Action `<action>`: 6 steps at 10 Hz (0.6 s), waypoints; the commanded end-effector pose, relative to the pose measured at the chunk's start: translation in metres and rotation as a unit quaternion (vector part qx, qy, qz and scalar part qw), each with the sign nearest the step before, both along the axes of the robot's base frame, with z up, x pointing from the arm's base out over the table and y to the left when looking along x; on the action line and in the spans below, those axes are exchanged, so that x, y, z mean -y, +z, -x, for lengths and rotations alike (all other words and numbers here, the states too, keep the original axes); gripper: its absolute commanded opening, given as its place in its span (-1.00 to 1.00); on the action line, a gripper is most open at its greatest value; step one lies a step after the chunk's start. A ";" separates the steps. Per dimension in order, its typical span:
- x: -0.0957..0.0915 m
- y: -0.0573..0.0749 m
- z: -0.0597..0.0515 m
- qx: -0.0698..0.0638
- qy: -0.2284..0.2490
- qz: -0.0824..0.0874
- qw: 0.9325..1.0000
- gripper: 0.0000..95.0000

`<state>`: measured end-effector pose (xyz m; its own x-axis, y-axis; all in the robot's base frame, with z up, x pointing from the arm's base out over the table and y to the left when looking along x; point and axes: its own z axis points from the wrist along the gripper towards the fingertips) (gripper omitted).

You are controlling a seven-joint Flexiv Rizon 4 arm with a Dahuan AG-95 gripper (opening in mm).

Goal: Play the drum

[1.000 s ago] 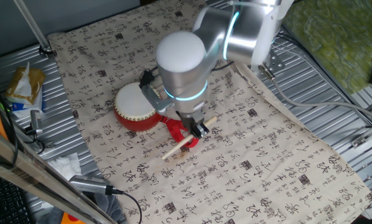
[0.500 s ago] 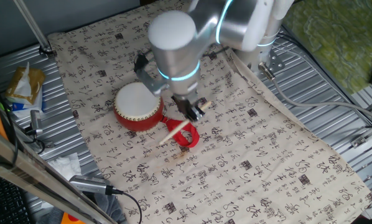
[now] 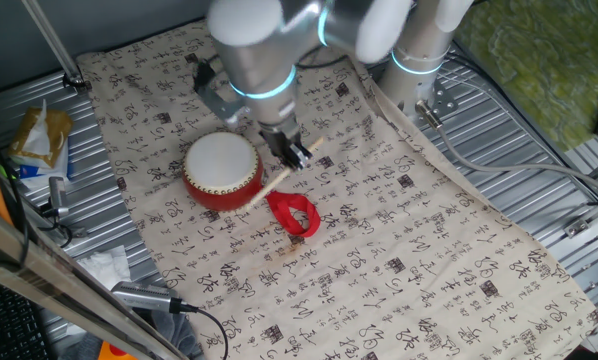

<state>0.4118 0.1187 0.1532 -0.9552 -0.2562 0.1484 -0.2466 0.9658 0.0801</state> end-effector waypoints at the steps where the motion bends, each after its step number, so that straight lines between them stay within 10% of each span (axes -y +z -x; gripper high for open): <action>1: 0.011 0.006 -0.001 -0.008 0.002 0.001 1.000 -1.00; 6: 0.028 0.008 -0.006 -0.010 -0.002 0.010 1.000 -1.00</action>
